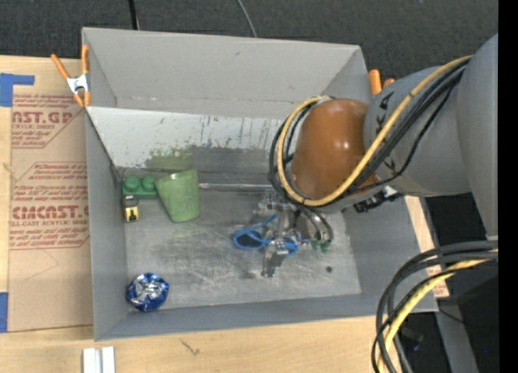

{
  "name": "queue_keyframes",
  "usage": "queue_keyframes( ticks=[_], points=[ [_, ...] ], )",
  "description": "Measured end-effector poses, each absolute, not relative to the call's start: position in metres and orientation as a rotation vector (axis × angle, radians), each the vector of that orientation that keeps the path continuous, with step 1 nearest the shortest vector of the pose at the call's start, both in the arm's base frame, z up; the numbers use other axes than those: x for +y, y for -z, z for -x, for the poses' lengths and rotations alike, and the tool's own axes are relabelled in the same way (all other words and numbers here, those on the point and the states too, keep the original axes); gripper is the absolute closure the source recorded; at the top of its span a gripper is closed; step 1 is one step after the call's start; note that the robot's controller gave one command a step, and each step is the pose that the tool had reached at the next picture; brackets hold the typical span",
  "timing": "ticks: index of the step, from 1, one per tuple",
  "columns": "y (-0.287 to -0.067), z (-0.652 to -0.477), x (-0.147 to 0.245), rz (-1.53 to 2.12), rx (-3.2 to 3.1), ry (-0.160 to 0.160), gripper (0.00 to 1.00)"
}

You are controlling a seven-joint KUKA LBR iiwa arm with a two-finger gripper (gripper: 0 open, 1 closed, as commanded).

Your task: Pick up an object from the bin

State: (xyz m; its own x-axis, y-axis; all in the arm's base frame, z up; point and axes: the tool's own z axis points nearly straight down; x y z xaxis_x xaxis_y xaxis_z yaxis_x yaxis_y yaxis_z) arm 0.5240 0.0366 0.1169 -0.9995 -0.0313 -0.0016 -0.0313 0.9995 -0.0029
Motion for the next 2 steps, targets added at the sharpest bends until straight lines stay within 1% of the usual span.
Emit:
queue_keyframes(
  ticks=[1,2],
  points=[
    [-0.0734,-0.5513,0.0169,0.426,3.099,-0.004,0.00],
    [-0.0751,-0.5517,0.0160,0.423,3.100,-0.002,1.00]
  ],
)
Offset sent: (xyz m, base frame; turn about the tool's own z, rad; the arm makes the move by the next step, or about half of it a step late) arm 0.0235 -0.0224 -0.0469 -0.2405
